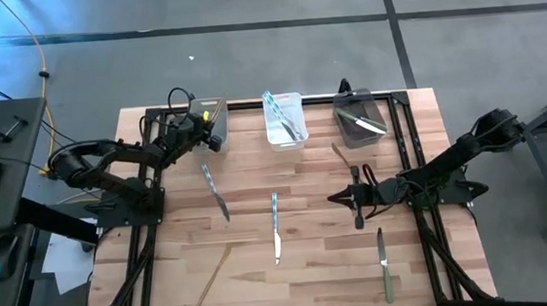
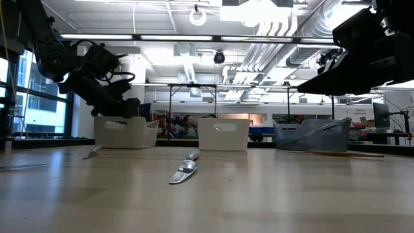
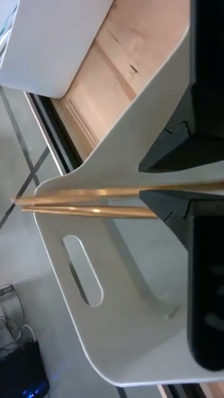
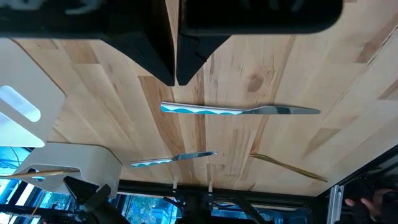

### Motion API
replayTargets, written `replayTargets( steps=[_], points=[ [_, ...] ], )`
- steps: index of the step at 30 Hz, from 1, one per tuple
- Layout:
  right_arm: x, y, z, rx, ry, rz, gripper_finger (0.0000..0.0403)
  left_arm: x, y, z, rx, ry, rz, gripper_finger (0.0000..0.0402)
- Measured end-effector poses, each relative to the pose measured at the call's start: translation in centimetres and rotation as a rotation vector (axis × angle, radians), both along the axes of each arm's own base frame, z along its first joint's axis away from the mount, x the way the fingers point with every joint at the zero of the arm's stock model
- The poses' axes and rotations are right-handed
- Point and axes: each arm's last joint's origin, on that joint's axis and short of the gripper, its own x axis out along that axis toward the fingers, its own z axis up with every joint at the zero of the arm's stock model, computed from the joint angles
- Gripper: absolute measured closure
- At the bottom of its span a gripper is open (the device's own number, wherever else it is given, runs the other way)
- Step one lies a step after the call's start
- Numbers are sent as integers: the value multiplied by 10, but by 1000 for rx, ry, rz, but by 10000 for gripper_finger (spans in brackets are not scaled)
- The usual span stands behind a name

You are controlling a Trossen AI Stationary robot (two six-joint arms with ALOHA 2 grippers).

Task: Sort silverware by color (type)
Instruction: Put the bottom right gold table knife into the gray bin, then put the top gold table knife into the gray bin

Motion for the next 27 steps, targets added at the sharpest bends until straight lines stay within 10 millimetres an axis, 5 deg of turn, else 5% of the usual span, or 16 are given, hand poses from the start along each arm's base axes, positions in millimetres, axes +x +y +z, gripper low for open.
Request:
replayTargets(
  steps=[11,27],
  points=[
    [0,0,0,0,0,0,403,0,-6,16,74,-22,-62,346],
    [2,-8,2,-8,-22,-178,403,15,-85,27,164,-120,-441,399]
  ],
)
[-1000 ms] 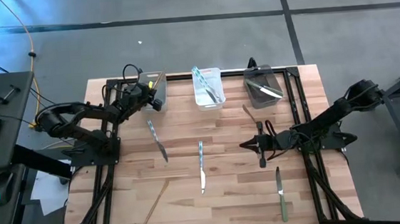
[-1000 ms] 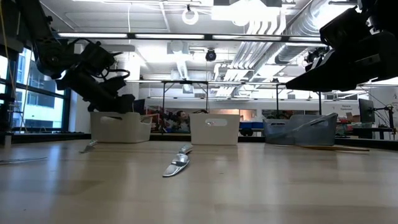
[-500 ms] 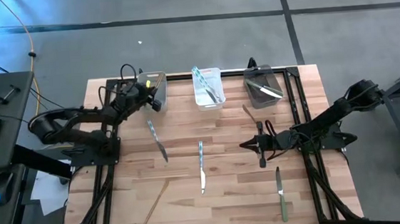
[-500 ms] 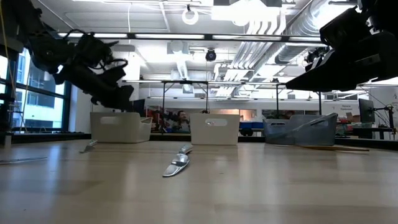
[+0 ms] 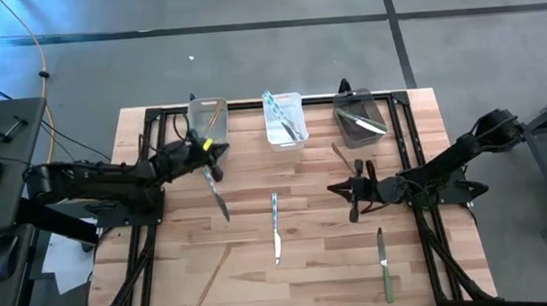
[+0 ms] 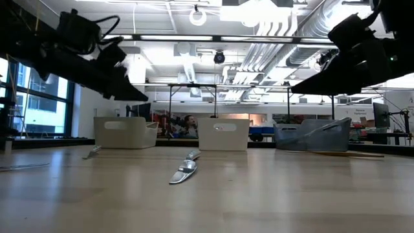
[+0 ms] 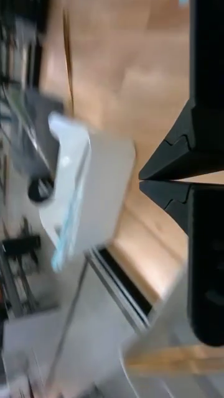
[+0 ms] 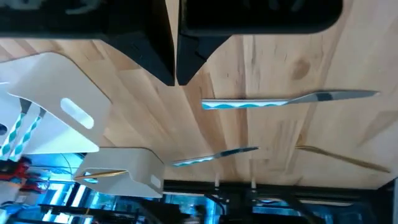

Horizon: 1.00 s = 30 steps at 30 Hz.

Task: Sort silverware by color (type)
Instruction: Put the top gold table knife into the gray bin

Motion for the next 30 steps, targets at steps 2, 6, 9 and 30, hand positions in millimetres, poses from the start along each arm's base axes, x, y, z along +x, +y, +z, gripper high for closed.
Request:
replayTargets(
  steps=[2,6,9,30],
  points=[
    [2,-3,1,17,0,-28,403,4,-10,1,4,-12,-58,401],
    [9,-8,4,7,27,-97,403,12,-31,5,36,-41,-182,401],
    [17,-11,9,8,69,-144,402,15,-46,5,55,-33,-240,401],
    [19,2,20,125,405,-328,254,20,-79,-7,52,42,-320,401]
  ],
)
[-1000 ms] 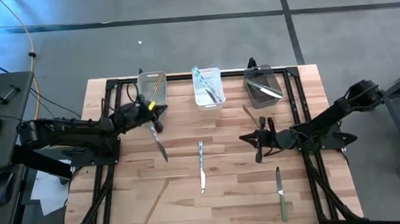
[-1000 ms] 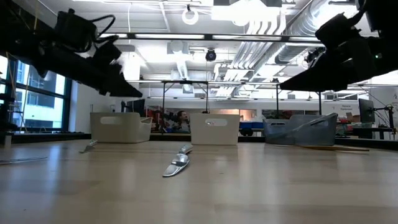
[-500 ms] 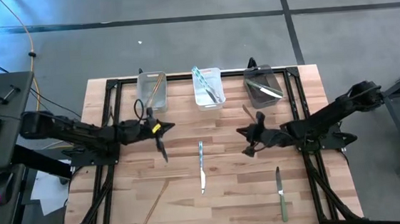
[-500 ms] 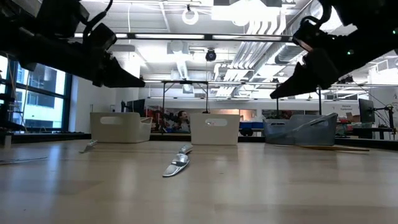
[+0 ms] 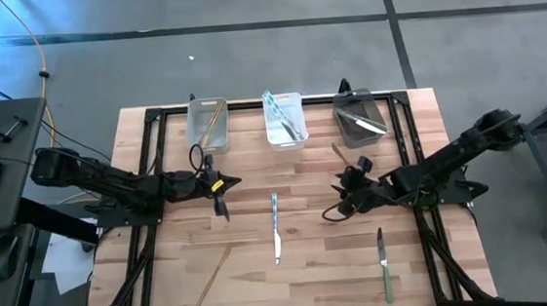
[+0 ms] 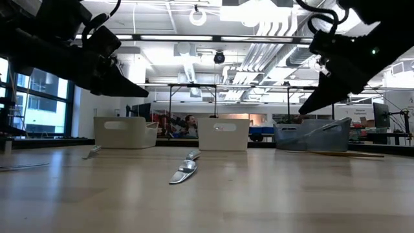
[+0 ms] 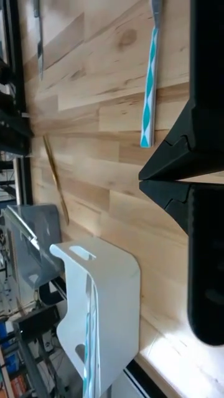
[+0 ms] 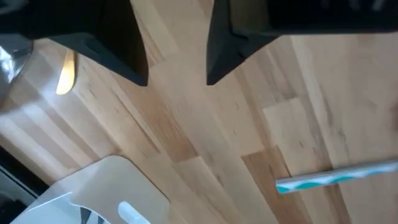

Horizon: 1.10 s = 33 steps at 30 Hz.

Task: Sort silverware by color (type)
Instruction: Put the top gold table knife into the gray bin

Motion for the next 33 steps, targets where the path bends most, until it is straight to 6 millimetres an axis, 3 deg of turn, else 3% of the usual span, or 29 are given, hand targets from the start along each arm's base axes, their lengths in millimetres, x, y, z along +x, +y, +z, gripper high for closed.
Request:
replayTargets(
  steps=[11,33],
  points=[
    [-1,5,17,42,70,-83,236,0,-4,-1,0,3,-21,401],
    [-19,-34,-2,300,246,-418,236,-1,-6,-3,-17,21,-27,401]
  ],
)
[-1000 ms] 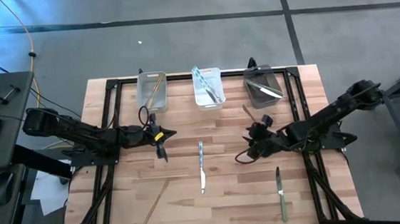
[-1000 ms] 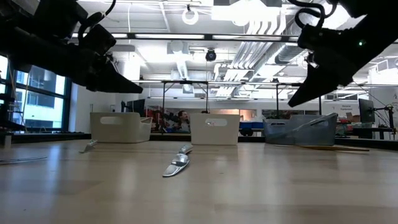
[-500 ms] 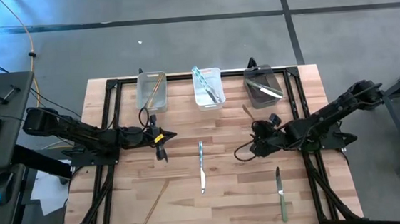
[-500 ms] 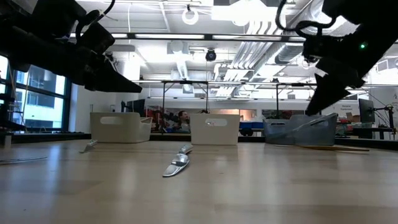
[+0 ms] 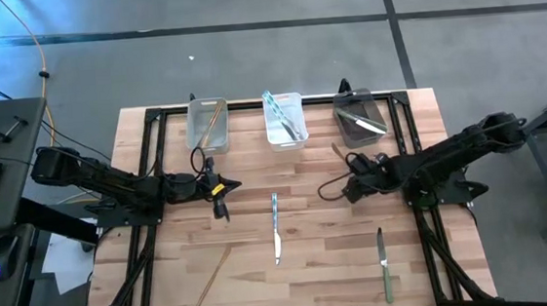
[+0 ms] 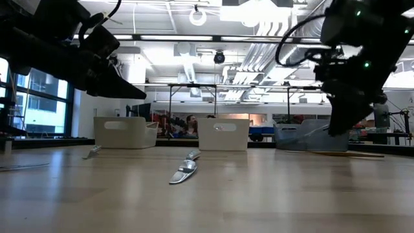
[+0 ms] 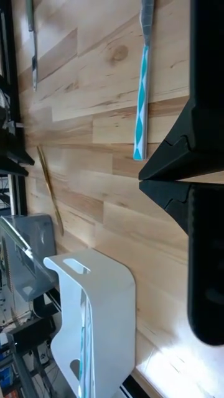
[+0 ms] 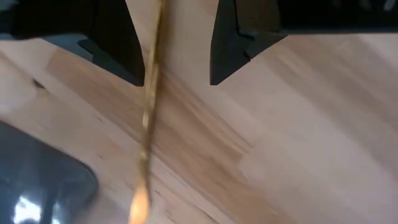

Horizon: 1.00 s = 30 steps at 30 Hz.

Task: Sort silverware by color (type)
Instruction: Put the top gold table knife into the gray bin

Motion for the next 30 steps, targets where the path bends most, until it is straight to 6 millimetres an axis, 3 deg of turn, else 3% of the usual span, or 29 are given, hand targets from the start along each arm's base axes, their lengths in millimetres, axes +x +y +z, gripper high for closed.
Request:
replayTargets(
  steps=[9,30],
  points=[
    [-9,-19,-13,57,52,-95,236,0,0,0,0,4,0,401],
    [-9,-39,-14,128,92,-103,236,0,0,-1,-10,8,-10,401]
  ],
)
